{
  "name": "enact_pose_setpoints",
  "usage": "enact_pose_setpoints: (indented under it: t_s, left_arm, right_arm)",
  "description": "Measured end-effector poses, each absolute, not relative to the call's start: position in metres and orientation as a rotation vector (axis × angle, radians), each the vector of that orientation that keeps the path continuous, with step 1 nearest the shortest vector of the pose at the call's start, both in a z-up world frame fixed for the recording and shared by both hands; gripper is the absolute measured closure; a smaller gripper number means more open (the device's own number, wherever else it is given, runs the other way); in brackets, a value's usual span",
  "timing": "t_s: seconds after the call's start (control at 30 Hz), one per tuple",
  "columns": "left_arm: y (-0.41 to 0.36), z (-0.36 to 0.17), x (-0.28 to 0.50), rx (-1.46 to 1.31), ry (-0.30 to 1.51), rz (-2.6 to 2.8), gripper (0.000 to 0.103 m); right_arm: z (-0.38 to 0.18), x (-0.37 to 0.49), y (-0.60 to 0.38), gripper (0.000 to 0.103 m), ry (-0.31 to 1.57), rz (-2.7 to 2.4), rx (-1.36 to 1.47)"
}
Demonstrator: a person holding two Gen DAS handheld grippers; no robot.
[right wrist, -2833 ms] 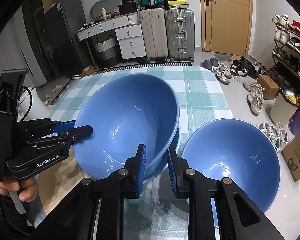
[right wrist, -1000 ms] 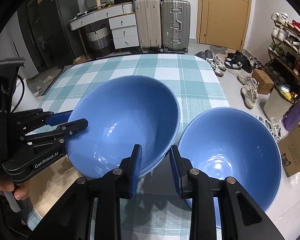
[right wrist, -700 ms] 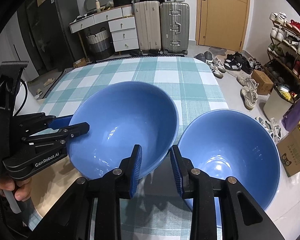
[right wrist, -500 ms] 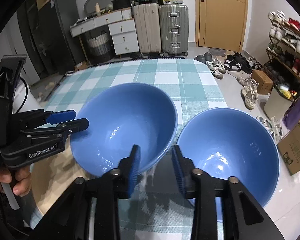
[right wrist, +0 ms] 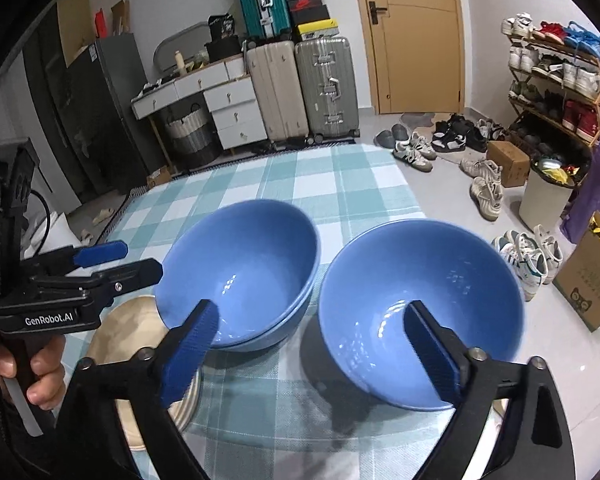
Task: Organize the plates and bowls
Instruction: 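Pull both tools back and move them toward the set-down blue bowl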
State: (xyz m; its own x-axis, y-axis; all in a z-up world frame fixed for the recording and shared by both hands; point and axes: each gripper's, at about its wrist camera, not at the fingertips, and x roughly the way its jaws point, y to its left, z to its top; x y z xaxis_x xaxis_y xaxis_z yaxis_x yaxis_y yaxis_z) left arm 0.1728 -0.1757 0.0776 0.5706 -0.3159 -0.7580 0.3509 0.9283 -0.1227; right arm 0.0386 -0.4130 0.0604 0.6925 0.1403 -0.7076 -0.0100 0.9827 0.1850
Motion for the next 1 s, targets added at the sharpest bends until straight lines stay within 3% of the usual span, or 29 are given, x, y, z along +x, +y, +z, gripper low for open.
enact_pose_setpoints:
  t_s: [0.13,1.0]
  left_arm:
    - [-0.182,0.082,0.165,0.029,0.883,-0.397,0.001]
    - [-0.231,0.082,0.140,-0.004,0.885,-0.454,0.001]
  right_arm:
    - [0.073,0.026,-0.429,0.001,0.762,0.056,0.197]
    - [0.092,-0.008,-0.480,0.001,0.675,-0.105,0.120]
